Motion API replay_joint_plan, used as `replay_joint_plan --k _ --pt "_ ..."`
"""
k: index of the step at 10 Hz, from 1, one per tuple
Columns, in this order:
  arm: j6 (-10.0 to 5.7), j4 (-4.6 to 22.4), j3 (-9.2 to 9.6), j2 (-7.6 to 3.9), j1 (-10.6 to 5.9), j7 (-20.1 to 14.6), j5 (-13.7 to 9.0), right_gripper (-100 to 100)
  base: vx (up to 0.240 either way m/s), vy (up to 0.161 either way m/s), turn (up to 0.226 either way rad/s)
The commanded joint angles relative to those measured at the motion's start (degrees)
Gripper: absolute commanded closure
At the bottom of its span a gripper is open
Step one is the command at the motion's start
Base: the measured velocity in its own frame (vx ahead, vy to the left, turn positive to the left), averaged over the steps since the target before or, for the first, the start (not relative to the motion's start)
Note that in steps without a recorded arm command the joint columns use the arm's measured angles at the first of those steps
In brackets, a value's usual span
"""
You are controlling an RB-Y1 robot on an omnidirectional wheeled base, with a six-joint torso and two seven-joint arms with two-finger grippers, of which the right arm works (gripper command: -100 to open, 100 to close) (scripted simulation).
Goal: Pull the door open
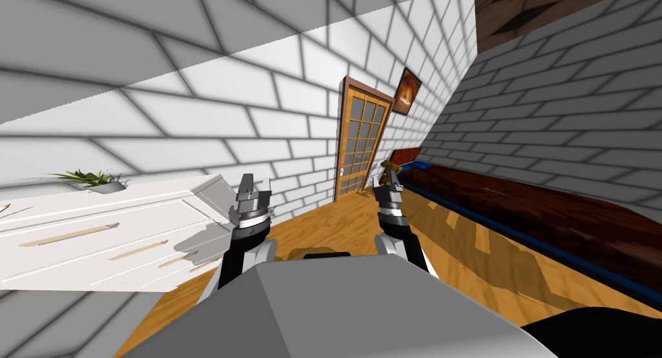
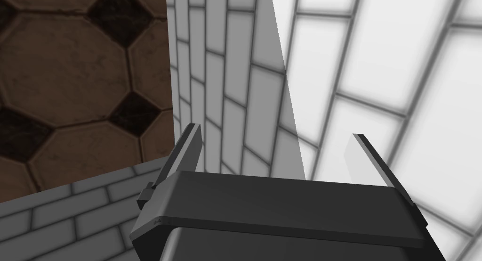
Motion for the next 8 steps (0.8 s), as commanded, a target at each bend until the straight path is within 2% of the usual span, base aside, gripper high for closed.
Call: replay_joint_plan --k 1,8 --pt "-0.56 1.69 -0.17 -0.34 -0.56 1.16 0.39 -100 0.047 -0.005 0.021" --pt "-3.35 10.03 -1.01 -1.72 -3.31 6.86 2.34 -100 0.094 -0.021 0.024"
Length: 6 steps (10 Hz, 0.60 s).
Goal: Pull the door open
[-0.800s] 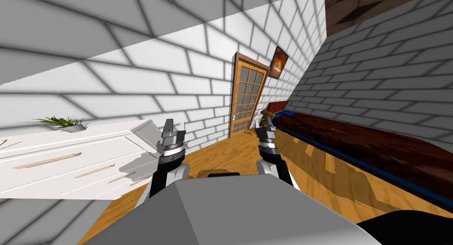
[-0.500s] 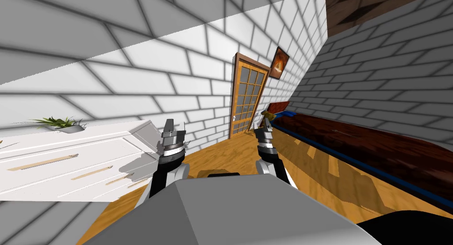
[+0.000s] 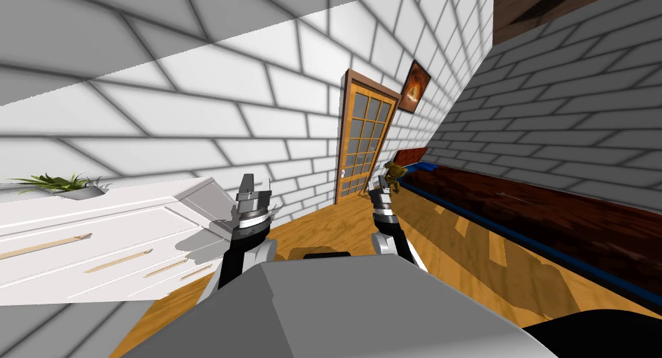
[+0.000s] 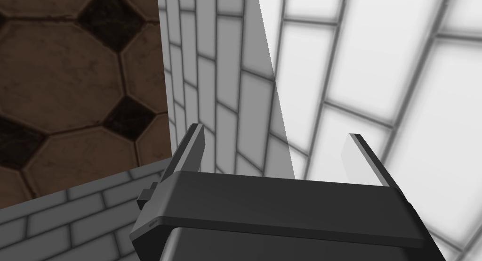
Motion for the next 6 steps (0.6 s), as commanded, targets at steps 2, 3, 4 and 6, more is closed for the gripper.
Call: replay_joint_plan --k 2,3,4,6 --pt "-1.0 3.05 -0.22 -0.44 -0.93 2.47 0.84 -100 0.089 -0.035 0.025" --pt "-1.47 4.46 -0.36 -0.63 -1.4 3.43 1.17 -100 0.092 -0.027 0.025" --pt "-1.94 5.87 -0.5 -0.82 -1.86 4.4 1.5 -100 0.091 -0.019 0.026" --pt "-2.94 8.89 -0.81 -1.21 -2.86 6.46 2.2 -100 0.096 -0.027 0.03"
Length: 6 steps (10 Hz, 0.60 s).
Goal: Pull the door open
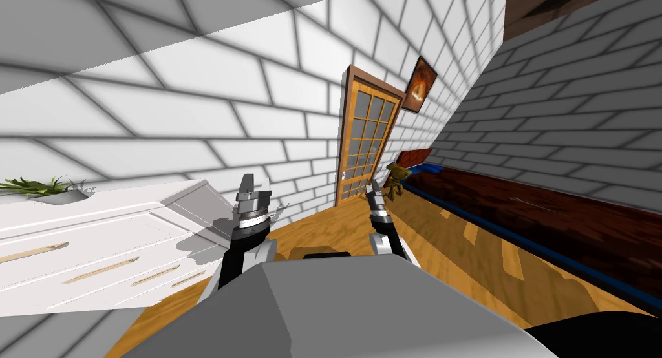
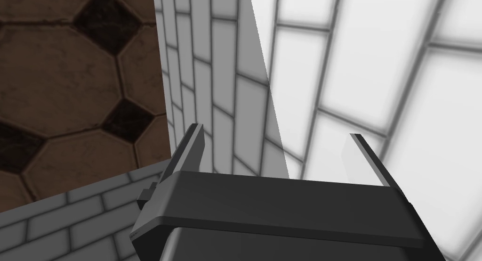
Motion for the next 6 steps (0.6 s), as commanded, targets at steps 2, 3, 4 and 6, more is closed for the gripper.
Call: replay_joint_plan --k 2,3,4,6 --pt "-1.27 4.38 -0.57 -0.56 -1.71 3.01 0.96 -100 0.085 -0.026 0.03" --pt "-1.82 6.02 -0.74 -0.76 -2.25 4.13 1.34 -100 0.105 -0.031 0.03" --pt "-2.38 7.7 -0.91 -0.95 -2.81 5.28 1.73 -100 0.096 -0.035 0.029" --pt "-3.59 10.85 -1.27 -1.34 -4.0 7.76 2.58 -100 0.098 -0.026 0.035"
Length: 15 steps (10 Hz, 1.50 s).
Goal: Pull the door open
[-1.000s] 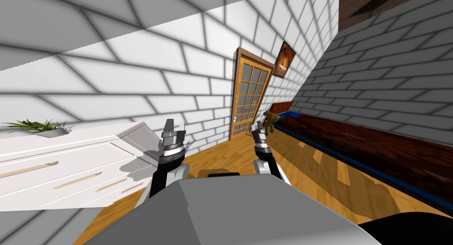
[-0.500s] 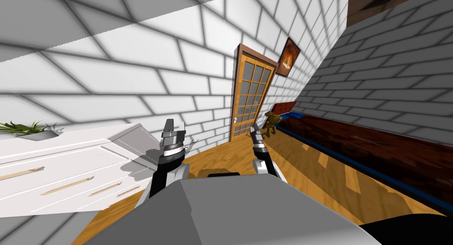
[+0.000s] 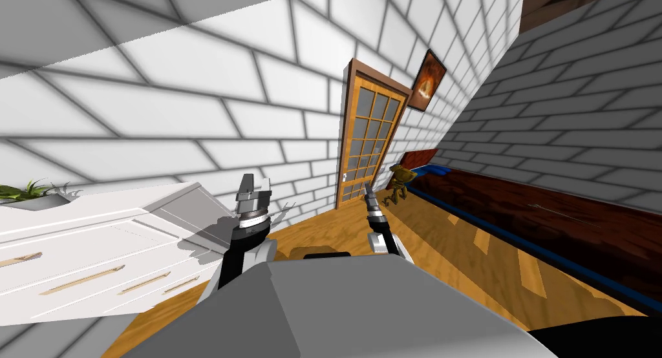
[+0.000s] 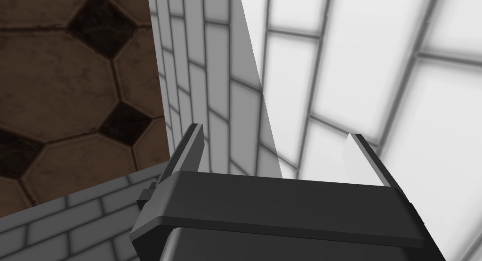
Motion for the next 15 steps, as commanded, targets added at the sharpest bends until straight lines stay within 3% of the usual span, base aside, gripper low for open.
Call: replay_joint_plan --k 1,3,5,12,13,15 --pt "-0.96 2.86 -0.32 -0.36 -0.95 2.11 0.68 -100 0.109 -0.024 0.032" --pt "-2.19 6.8 -0.69 -0.74 -2.17 4.64 1.54 -100 0.092 -0.046 0.036" --pt "-2.83 8.72 -0.88 -0.93 -2.81 5.96 1.99 -100 0.072 -0.035 0.025" --pt "-7.41 22.1 -2.26 -2.23 -7.34 15.35 5.19 -100 0.091 -0.038 0.035" --pt "-7.41 22.44 -2.26 -2.23 -7.34 15.35 5.19 -100 0.067 -0.031 0.013" --pt "-8.73 26.41 -2.66 -2.58 -8.65 18.07 6.12 -100 0.065 -0.027 0.031"
